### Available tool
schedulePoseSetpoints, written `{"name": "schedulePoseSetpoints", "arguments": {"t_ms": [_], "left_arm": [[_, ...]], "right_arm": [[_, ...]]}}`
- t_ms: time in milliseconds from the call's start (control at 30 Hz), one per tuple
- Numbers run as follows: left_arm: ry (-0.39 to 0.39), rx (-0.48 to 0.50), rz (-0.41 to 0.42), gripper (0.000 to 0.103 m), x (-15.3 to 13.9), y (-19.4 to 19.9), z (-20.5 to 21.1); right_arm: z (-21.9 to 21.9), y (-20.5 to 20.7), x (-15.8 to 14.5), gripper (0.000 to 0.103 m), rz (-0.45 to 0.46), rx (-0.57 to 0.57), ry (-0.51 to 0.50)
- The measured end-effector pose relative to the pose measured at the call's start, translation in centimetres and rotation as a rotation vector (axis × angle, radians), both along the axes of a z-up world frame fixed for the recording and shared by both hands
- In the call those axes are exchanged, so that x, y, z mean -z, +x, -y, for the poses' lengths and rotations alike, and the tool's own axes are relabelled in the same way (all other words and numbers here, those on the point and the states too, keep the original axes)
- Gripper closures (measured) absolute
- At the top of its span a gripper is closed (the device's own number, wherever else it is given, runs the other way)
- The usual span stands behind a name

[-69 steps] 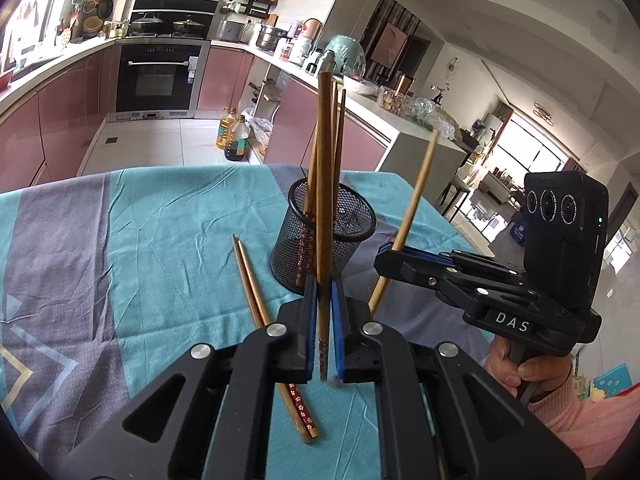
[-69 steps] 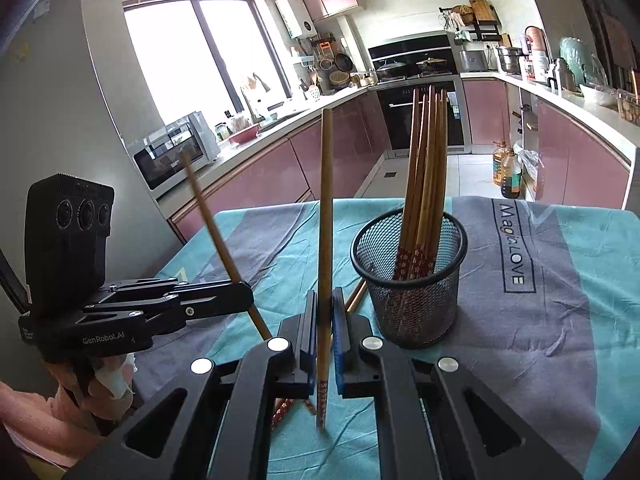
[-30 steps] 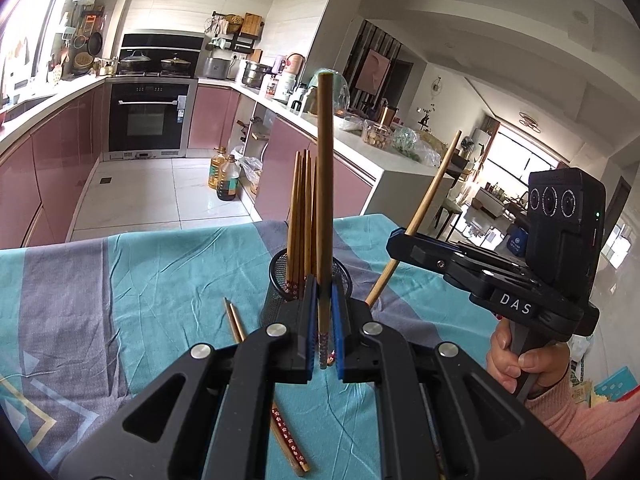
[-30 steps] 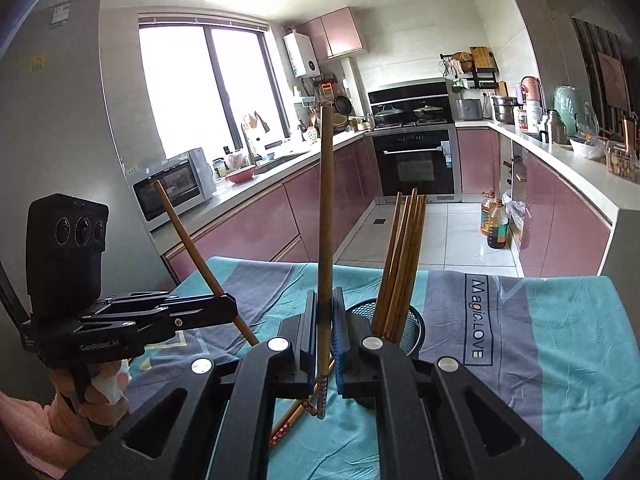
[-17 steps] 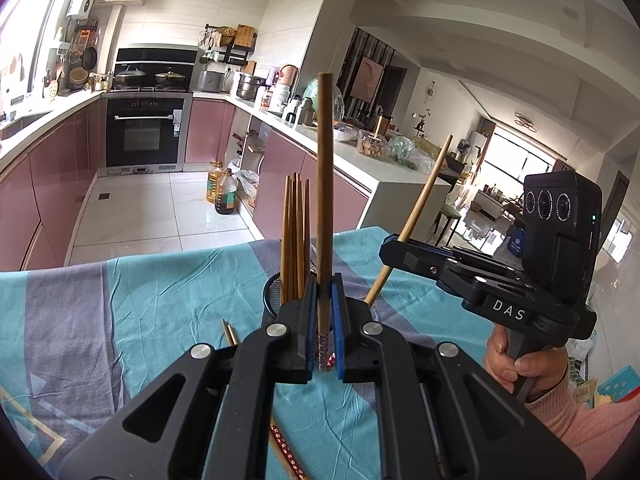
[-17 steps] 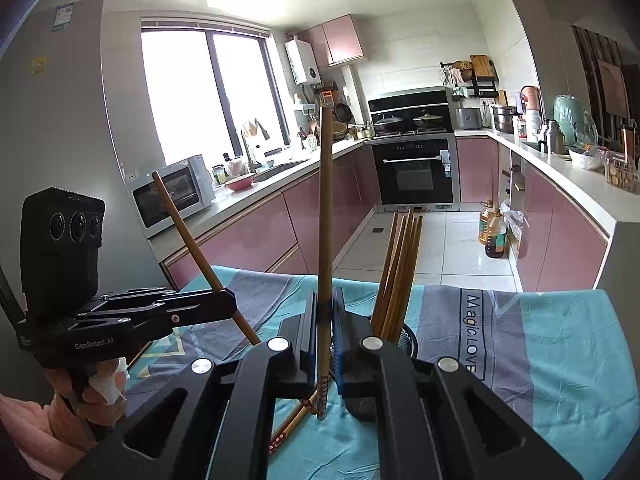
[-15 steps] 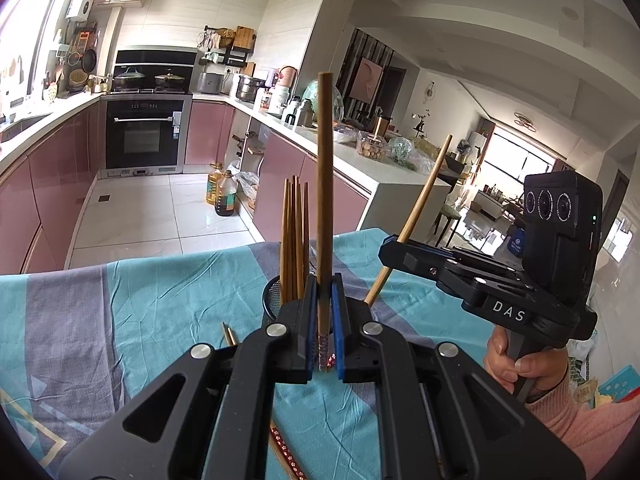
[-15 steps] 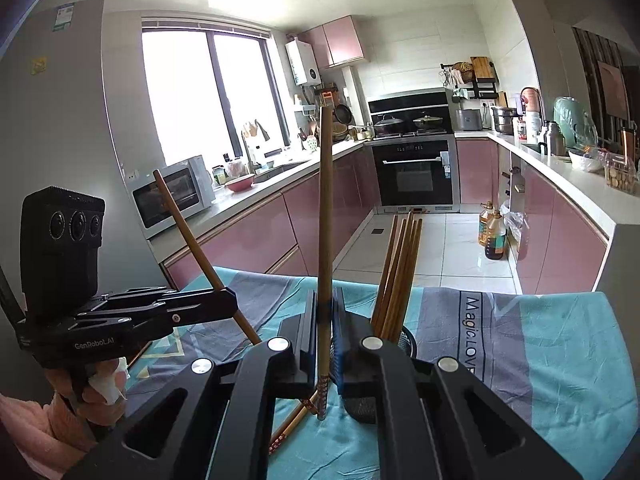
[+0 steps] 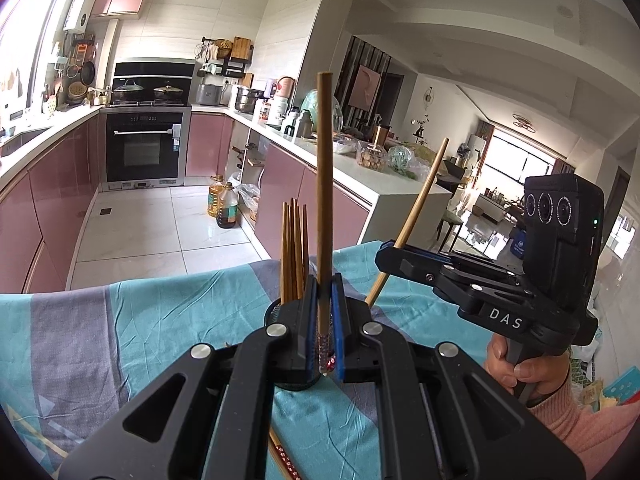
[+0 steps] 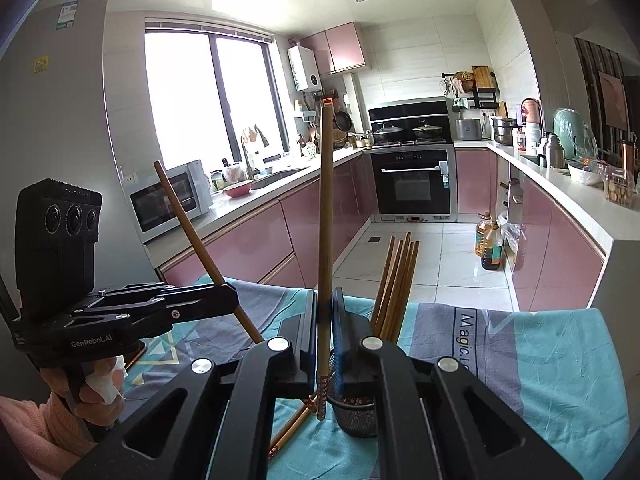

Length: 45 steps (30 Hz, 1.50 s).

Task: Organize utensils
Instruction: 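Lower the chopstick into the mesh cup with the left gripper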

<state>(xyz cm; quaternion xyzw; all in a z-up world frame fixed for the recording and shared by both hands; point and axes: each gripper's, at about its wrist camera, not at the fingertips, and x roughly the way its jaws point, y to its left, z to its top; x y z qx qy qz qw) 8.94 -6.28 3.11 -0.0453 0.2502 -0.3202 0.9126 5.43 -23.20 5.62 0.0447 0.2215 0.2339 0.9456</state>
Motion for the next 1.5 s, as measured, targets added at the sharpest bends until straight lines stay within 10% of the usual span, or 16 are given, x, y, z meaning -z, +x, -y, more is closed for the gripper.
{"name": "schedulePoseSetpoints", "arguments": {"t_ms": [1500], "left_arm": [[0.059, -0.039, -0.012, 0.095, -0.3, 0.1, 1.8]], "right_arm": [[-0.7, 3.1, 1.2, 0.097, -0.040, 0.065, -0.003]]}}
